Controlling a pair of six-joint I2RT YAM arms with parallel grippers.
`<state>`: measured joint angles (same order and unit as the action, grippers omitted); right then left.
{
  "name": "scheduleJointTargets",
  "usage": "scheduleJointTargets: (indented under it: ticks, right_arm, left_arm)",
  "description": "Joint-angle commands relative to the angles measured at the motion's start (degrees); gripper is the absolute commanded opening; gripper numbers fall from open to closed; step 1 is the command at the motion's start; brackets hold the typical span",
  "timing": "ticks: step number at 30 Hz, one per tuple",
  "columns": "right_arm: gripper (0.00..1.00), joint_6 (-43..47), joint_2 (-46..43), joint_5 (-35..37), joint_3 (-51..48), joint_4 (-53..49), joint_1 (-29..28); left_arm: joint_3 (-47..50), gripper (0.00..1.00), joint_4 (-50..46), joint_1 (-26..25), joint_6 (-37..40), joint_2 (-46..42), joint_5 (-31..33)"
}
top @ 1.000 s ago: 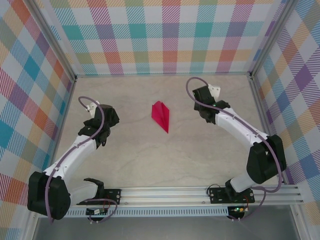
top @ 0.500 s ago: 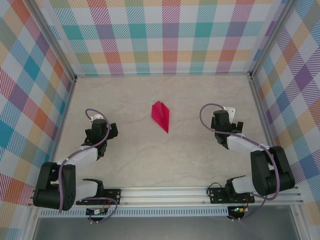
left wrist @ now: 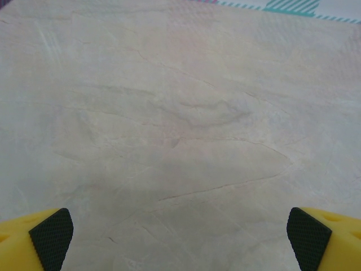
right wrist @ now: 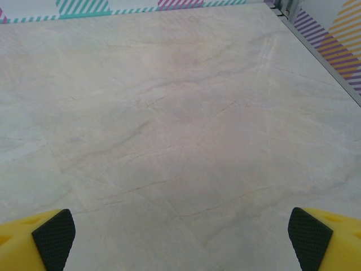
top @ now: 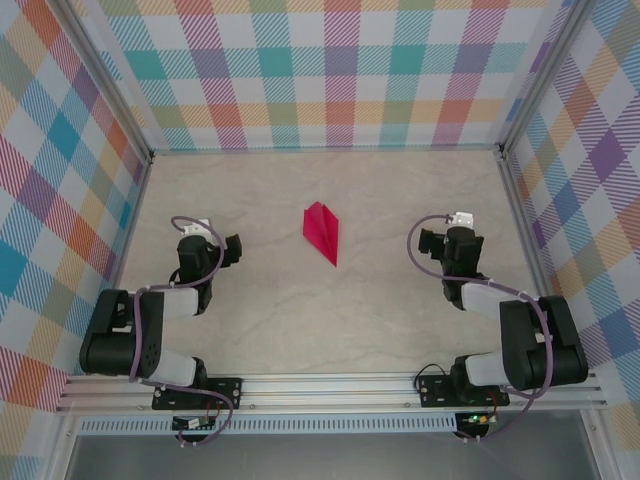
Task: Fold a paper plane with a square sheet of paper (pick it up from the middle)
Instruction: Reset both arms
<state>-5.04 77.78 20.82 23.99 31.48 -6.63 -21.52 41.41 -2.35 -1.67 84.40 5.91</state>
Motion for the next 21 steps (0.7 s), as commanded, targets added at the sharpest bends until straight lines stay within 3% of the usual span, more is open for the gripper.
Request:
scheduleJointTargets:
  ticks: [1, 4, 16, 21]
  right_arm:
    - [1.00, 1.25, -0.31, -3.24, -0.79, 5.10, 1.19]
    - [1.00, 1.11, 2.54, -4.19, -1.30, 10.97, 2.95]
    - [1.00, 2.04, 6.78, -11.59, 0.69, 10.76, 4.63]
    - [1.00, 3.16, 9.44, -13.96, -1.24, 16.45, 4.62]
  left_arm:
    - [-0.75, 1.00, 6.80, 0.81, 0.36, 3.41, -1.78]
    - [-1.75, 1.00, 6.01, 0.86, 0.71, 4.50, -2.67]
    - [-2.03, 1.00, 6.15, -0.18, 2.07, 5.42, -2.30]
    - [-2.19, 1.00, 5.81, -0.51, 2.55, 5.42, -2.18]
